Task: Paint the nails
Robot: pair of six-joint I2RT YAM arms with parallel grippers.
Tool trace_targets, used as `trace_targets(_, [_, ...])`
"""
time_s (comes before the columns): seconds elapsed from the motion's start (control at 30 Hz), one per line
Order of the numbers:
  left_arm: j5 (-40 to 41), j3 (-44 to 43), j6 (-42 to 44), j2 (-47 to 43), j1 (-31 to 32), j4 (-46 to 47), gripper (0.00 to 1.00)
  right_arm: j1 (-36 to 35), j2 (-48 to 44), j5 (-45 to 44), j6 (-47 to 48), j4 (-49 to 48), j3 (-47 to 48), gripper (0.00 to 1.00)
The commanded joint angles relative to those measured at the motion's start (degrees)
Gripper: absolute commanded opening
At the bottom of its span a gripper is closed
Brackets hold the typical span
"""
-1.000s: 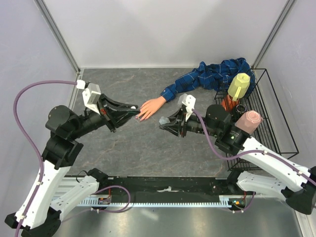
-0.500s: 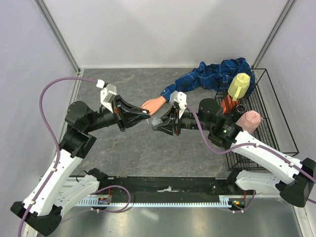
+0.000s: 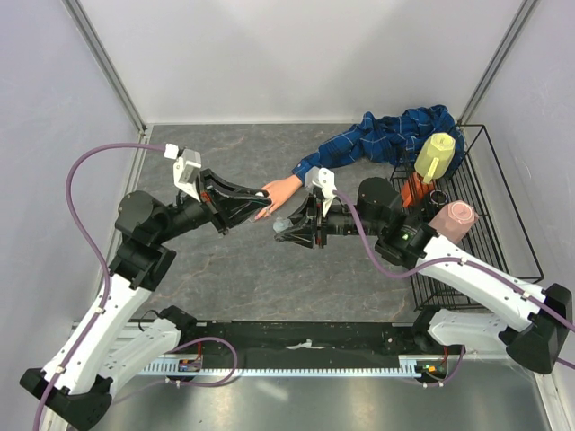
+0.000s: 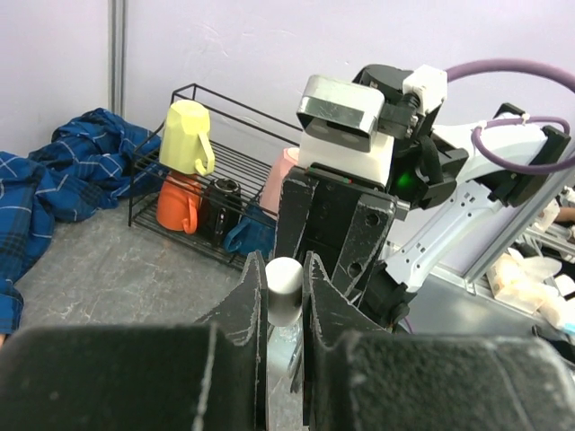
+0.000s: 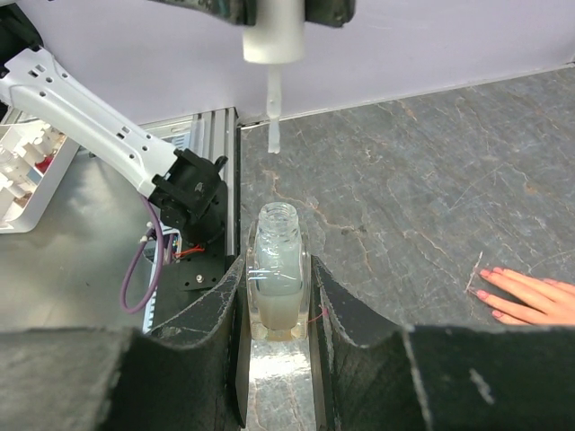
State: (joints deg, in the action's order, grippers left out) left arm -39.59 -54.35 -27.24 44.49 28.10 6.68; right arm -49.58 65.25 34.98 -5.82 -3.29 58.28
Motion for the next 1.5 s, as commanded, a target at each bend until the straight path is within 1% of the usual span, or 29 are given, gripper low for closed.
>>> trace_targets(0.0, [1.6,0.6,-3.5,0.4,-0.1,3.7,0.02,0.3,0.3,2.5,-0.3,-3.1,3.1,0.0])
trace_targets(0.43, [0.1,2.1,-6.3,1.7,-0.1,6.8,0.02,0.3,1.0,2.3,-0.6,-3.3,3.7,0.0])
trace_targets(1.47, [-1.5,4.2,-8.4,2.0,-0.1,9.3,0.02,0.2,1.7,1.8,-0.9,-3.6,3.8,0.0])
